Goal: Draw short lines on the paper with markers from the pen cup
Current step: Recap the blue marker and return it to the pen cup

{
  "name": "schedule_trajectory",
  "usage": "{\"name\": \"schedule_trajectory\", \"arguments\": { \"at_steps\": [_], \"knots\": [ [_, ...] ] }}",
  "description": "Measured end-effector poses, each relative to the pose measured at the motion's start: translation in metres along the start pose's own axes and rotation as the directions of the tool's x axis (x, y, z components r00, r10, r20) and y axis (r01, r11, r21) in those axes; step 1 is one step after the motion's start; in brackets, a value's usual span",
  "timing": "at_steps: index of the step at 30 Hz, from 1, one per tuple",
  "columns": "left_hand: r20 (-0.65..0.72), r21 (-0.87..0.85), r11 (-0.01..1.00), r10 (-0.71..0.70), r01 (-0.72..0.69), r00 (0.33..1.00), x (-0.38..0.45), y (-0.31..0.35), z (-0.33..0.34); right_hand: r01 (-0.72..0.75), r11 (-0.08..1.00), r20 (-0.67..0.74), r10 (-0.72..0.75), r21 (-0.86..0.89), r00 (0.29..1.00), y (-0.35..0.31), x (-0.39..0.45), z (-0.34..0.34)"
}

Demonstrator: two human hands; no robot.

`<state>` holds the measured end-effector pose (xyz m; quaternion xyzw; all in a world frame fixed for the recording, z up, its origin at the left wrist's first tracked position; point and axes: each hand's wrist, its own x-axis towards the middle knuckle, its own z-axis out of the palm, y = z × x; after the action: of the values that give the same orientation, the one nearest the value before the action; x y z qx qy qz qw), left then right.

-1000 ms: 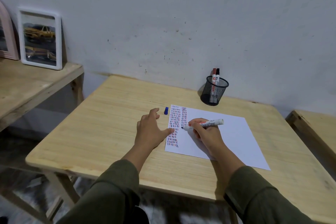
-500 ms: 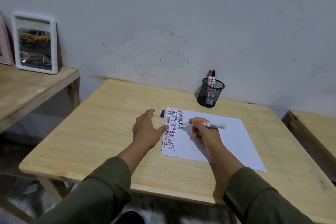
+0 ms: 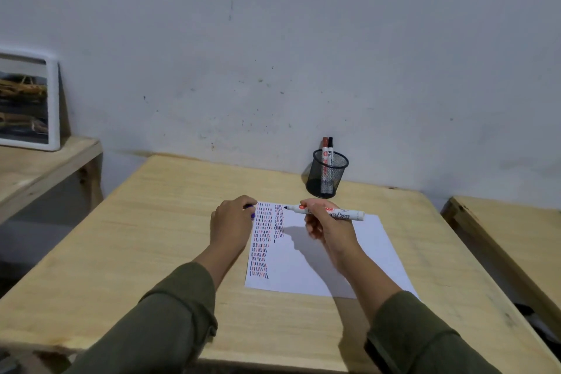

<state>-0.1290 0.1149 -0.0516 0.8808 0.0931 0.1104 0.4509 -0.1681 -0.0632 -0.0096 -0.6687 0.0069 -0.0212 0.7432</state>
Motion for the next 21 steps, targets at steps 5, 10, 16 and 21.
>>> {"name": "schedule_trajectory", "arguments": {
  "at_steps": [5, 10, 16, 21],
  "knots": [
    [-0.006, -0.504, 0.847, -0.201, 0.17, 0.98, -0.012, 0.034, -0.002, 0.069, 0.998, 0.018, -0.069, -0.009, 0.997, -0.015, 0.001, 0.004],
    [0.171, -0.798, 0.519, -0.292, 0.306, 0.941, -0.018, 0.057, -0.004, 0.118, 0.993, 0.035, -0.118, -0.011, 0.992, -0.029, -0.001, 0.004],
    [0.258, -0.842, 0.424, -0.225, 0.332, 0.94, -0.033, 0.083, -0.01, 0.153, 0.988, 0.041, -0.153, -0.004, 0.987, -0.038, -0.008, 0.002],
    [0.291, -0.839, 0.426, -0.175, 0.339, 0.941, -0.043, 0.094, -0.012, 0.171, 0.984, 0.037, -0.17, -0.038, 0.985, -0.043, -0.012, -0.003]
  ]
}}
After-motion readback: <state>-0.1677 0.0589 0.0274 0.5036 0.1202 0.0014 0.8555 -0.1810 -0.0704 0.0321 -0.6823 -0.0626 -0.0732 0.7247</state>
